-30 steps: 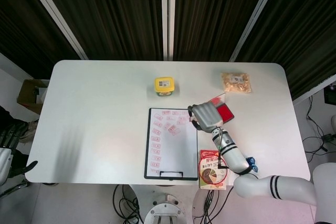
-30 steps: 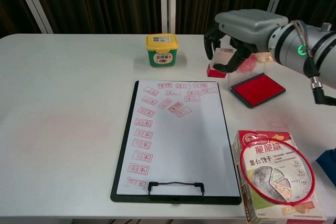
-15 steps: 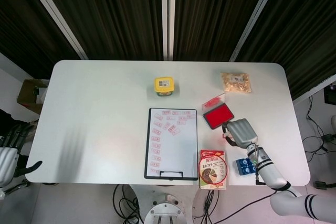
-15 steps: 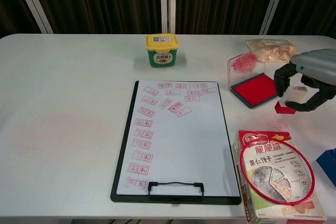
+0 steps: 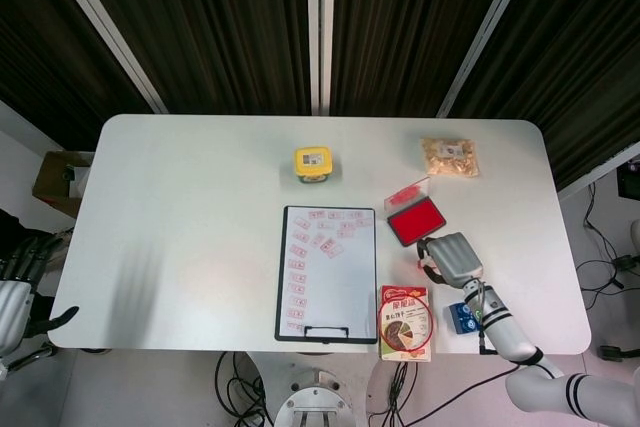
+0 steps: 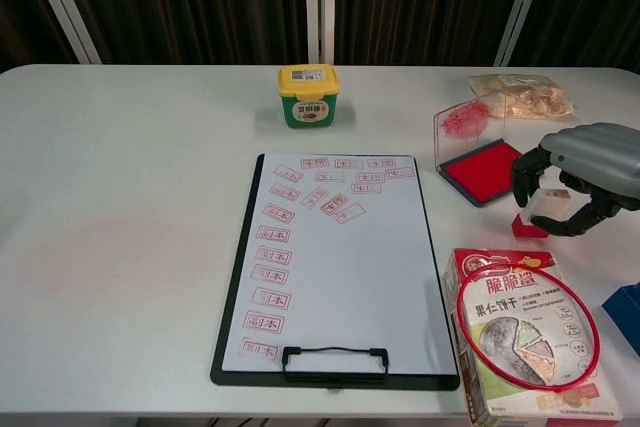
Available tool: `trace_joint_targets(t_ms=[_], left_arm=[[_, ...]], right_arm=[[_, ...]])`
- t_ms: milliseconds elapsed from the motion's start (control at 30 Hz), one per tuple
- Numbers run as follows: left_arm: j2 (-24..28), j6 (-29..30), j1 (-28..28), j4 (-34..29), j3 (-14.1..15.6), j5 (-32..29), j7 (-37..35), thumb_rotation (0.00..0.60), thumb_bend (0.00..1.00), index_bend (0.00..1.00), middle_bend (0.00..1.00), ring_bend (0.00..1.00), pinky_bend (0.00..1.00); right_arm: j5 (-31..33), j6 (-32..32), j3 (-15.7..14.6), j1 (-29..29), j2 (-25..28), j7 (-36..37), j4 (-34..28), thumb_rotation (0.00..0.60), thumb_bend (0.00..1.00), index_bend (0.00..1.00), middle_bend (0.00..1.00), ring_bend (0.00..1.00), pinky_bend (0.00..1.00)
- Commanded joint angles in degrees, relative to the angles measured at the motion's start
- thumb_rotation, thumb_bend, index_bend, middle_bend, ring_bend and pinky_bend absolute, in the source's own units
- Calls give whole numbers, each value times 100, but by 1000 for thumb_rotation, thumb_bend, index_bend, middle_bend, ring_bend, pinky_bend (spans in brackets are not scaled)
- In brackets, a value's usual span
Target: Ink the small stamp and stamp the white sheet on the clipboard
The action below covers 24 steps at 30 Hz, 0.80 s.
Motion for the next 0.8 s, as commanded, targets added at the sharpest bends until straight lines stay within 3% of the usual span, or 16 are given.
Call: trace_joint_targets(t_ms=[33, 467, 667, 800], left_arm=[[8, 4, 4, 8, -1, -7, -11, 600, 0, 97, 91, 67, 160], [-1, -16, -10, 41, 0, -15, -55, 600, 0, 96, 91, 68, 160], [4, -14, -5, 41, 4, -20, -63, 600, 0, 96, 91, 68, 160], [-10, -16, -4, 51, 7, -21, -72, 600, 0, 96, 91, 68, 160]], right_arm=[[11, -11, 34, -27, -38, -126, 18, 600, 502, 986, 851, 935, 1000], [260, -228, 156, -70, -45, -726, -146, 600, 430, 898, 782, 934, 1000], [166, -242, 181, -95, -22, -644, -168, 600, 332, 787, 694, 934, 1000], [68, -254, 188, -102, 16, -545, -191, 600, 261, 656, 594, 933, 1000]])
